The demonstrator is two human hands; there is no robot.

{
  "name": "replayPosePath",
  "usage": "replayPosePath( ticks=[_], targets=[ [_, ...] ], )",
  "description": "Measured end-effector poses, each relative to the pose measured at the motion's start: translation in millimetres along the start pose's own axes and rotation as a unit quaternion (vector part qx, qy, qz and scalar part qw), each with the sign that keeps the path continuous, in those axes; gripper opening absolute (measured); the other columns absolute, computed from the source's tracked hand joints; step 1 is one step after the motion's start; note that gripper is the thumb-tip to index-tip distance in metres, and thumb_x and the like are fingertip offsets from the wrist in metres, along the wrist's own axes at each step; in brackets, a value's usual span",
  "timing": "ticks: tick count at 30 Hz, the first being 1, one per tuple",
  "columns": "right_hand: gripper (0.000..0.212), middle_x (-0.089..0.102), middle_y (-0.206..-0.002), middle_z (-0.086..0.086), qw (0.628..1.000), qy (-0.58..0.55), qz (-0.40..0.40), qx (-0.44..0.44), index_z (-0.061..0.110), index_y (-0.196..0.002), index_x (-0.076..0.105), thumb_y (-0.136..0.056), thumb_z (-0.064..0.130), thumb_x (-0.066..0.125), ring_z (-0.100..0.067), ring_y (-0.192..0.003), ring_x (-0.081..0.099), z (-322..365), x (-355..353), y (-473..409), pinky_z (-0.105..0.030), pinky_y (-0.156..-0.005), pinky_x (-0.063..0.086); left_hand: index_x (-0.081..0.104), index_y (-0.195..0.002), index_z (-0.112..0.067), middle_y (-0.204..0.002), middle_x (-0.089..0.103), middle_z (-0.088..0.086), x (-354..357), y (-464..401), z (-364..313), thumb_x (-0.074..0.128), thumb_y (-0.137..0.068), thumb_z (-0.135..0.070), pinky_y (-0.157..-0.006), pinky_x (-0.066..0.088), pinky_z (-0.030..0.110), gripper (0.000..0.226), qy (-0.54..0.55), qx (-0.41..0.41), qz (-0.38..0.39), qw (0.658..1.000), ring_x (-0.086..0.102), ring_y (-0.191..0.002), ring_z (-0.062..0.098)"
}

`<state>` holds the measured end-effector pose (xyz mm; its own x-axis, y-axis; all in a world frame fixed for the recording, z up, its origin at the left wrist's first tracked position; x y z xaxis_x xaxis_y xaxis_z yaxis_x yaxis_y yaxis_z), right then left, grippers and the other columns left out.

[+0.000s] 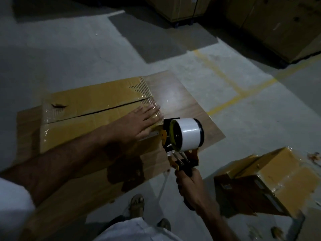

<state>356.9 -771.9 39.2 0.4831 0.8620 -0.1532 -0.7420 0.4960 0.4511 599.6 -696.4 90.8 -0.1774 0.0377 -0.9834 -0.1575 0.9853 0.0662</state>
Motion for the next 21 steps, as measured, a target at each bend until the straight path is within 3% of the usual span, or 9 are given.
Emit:
replayPosePath(
  ticks=[5,7,11,21],
  targets=[
    [0.018,0.036,-0.057,0.000,0.999,-0.038,0.010,-0.026,0.023,-0.070,0.052,-0.085,0.030,0.056,-0.014,-0.046,0.030,-2.4,2.2,-2.3,-0.030,-0.050,0.024,0.007,-0.165,-0.025,-0.173,-0.004,0.004,1.8,5.5,-18.4,0.023,-0.107,-0.041,-0.130,-0.002,0.041,0.063,-0.002,-0.060,-0.041,0.997,-0.006,-0.160,0.023],
    [0.024,0.037,-0.055,0.003,0.998,-0.057,0.019,-0.018,0.028,-0.065,0.051,-0.088,0.026,0.055,-0.012,-0.045,0.030,-7.6,6.1,-4.2,-0.026,-0.047,0.026,0.010,-0.166,-0.022,-0.173,0.000,0.004,1.9,5.9,-21.9,0.019,-0.106,-0.044,-0.130,0.000,0.040,0.065,0.001,-0.070,-0.045,0.997,-0.002,-0.160,0.021],
    [0.030,0.033,-0.057,0.000,0.996,-0.091,0.021,-0.006,0.016,-0.074,0.042,-0.100,0.008,0.053,-0.014,-0.046,0.027,-13.9,15.7,-5.3,-0.028,-0.048,0.023,0.011,-0.165,-0.014,-0.173,0.003,0.009,1.1,5.4,-24.4,0.018,-0.103,-0.046,-0.130,0.005,0.042,0.070,0.005,-0.080,-0.036,0.996,0.001,-0.160,0.023],
    [0.035,0.034,-0.057,0.002,0.976,-0.182,0.055,0.110,0.021,-0.071,0.039,-0.104,0.011,0.048,-0.012,-0.045,0.028,-29.3,29.6,-7.1,-0.027,-0.048,0.025,0.012,-0.163,-0.006,-0.171,0.002,0.017,-14.3,3.6,-33.0,0.030,-0.105,-0.034,-0.129,-0.001,0.034,0.067,0.001,-0.088,-0.030,0.996,0.004,-0.160,0.028]
  ],
)
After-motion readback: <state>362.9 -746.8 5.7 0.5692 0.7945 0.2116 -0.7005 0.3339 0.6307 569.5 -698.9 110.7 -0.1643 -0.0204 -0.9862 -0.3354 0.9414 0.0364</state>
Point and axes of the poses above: each hand's wrist, its own y-axis away from the middle knuckle, its own x-axis out of the palm, z = x × y, the point moved 8 cm from there along -y, towards the middle knuckle
